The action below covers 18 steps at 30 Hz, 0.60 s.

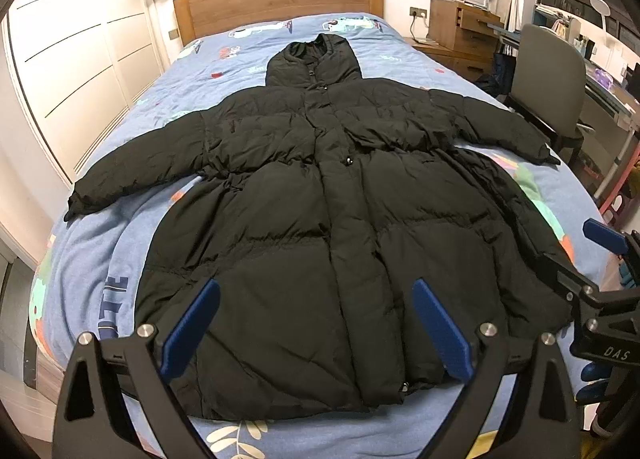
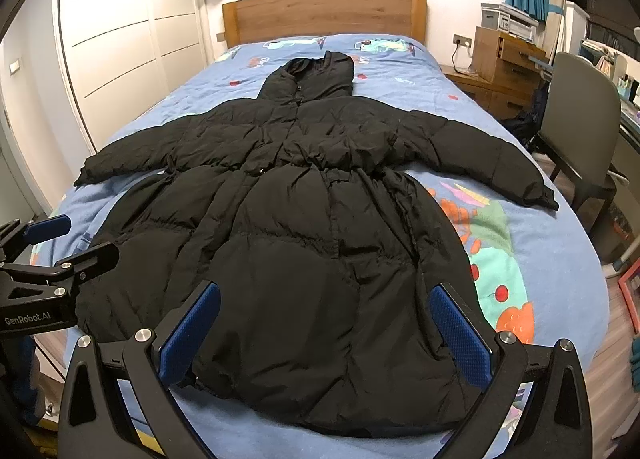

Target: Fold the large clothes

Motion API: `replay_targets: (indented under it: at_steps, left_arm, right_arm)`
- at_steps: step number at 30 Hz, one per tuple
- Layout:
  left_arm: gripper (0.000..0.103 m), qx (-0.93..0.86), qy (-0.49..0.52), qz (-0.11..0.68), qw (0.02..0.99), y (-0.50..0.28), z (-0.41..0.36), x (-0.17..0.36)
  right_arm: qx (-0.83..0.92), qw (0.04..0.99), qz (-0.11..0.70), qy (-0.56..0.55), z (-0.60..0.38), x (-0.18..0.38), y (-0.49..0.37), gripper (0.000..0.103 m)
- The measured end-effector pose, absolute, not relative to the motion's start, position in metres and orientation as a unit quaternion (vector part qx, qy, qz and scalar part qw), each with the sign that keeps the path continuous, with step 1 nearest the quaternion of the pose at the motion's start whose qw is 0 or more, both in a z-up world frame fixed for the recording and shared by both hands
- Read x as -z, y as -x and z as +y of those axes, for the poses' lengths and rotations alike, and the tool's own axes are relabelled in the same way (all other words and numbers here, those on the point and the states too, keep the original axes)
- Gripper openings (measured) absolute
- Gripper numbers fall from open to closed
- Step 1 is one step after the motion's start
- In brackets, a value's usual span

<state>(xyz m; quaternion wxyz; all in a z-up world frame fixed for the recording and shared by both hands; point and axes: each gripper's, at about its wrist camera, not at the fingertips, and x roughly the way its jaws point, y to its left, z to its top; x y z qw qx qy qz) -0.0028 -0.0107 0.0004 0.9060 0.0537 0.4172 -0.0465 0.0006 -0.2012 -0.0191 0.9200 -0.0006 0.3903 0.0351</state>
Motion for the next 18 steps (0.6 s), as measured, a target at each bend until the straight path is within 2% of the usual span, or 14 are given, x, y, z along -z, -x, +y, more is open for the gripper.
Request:
replay_targets:
  at_steps: [18]
  left_arm:
    - [0.098, 0.013, -0.067, 0.416, 0.907, -0.004, -0.013, -0.014]
  right_arm:
    - [-0.045, 0.922, 0.384, -0.022, -0.214, 0.006, -0.006, 0.103]
